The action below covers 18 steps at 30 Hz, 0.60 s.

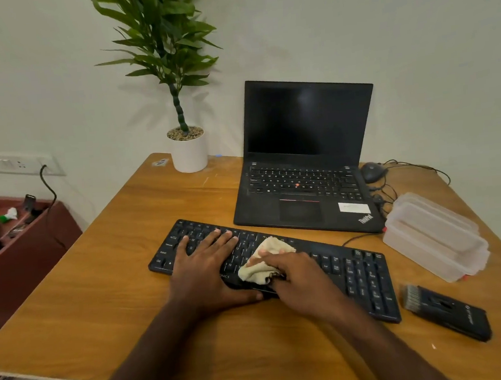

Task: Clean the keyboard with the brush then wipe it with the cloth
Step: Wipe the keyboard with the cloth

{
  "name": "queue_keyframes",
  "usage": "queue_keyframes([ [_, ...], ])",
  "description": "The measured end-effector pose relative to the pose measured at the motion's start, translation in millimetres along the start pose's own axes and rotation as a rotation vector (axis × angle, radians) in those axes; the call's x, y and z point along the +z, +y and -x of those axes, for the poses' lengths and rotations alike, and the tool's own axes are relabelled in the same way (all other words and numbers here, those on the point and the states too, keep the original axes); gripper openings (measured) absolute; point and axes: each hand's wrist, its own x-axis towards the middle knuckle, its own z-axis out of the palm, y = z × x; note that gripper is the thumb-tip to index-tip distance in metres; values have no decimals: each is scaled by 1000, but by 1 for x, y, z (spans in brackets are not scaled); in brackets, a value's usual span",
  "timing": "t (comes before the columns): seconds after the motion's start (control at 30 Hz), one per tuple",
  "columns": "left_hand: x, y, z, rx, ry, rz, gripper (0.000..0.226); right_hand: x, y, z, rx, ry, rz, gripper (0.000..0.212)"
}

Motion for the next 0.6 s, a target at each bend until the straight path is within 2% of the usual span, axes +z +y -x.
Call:
queue_keyframes([
  [0.07,-2,1,0,-5,-20,0,130,-6,4,3,-28,-47,-138,32],
  [0.17,-5,3,1,-15,-59,-17,131,-28,6,4,65,-47,-568,22],
  [0.23,-5,4,1,-24,-56,-10,129,-41,9,0,194,96,-838,21],
  [0.3,-5,3,0,-37,-54,-13,128,-51,12,-8,260,359,-946,22],
  [0.37,-3,3,-1,-45,-45,-18,129,-55,18,-14,233,668,-730,24],
  [0.4,-3,3,-2,-47,-38,-20,129,-55,22,-15,189,760,-562,30],
  [0.43,-2,3,-2,-48,-34,-20,129,-53,21,-15,145,779,-404,36],
  [0.47,-2,2,-2,-49,-30,-19,129,-48,20,-17,108,720,-281,40],
  [0.6,-1,2,-2,-50,-24,-53,127,-8,11,-24,73,243,164,50],
])
